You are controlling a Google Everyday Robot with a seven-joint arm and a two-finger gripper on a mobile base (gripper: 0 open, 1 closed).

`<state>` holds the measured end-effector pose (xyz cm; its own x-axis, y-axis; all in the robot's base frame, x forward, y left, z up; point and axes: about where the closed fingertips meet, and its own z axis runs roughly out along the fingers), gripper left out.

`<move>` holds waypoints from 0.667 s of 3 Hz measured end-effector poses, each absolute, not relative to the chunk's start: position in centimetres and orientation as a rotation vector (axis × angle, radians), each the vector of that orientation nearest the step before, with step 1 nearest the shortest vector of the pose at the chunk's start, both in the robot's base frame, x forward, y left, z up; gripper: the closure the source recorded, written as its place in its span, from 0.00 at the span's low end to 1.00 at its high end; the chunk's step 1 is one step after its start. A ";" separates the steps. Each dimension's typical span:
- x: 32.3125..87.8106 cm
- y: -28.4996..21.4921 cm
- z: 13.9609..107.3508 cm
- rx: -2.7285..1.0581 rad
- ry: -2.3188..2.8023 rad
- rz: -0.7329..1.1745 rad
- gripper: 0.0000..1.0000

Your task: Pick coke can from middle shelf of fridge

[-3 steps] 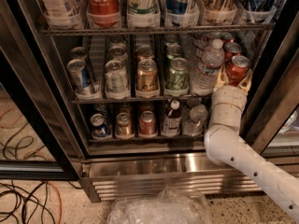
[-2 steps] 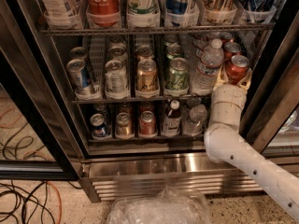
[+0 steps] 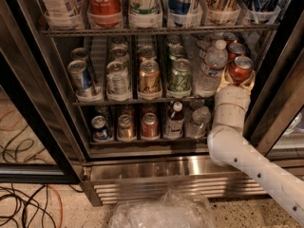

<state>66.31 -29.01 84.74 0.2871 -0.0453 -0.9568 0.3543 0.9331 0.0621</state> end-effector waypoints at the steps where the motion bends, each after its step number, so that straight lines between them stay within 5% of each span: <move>1: 66.3 -29.0 84.8 0.285 1.256 -0.272 1.00; 2: 66.3 -29.1 84.9 0.283 1.255 -0.274 1.00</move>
Offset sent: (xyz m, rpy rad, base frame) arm -0.0006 0.0003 0.0012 -0.0015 0.0028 0.0010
